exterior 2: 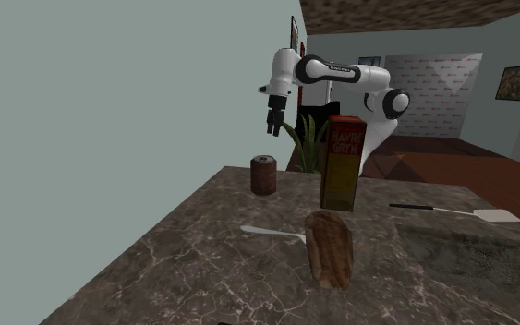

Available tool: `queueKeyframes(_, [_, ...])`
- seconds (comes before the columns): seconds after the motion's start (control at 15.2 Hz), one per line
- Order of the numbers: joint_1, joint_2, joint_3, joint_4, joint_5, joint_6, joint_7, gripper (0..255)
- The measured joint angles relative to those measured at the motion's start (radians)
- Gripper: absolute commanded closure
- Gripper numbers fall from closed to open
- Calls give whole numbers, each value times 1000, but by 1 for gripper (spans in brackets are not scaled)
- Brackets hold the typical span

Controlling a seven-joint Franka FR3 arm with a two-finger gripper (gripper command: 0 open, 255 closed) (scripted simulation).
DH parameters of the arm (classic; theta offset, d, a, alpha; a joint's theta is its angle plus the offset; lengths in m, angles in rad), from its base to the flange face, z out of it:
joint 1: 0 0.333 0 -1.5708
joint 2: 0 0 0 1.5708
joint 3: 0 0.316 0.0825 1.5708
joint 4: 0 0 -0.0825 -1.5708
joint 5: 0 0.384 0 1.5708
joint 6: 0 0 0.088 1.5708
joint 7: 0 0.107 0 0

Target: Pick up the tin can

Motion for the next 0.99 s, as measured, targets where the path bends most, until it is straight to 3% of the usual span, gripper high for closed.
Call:
queueKeyframes(0.4, [23,85,89,66,30,1,86,0])
queueKeyframes(0.99, [56,337,280,313,47,-36,287,0])
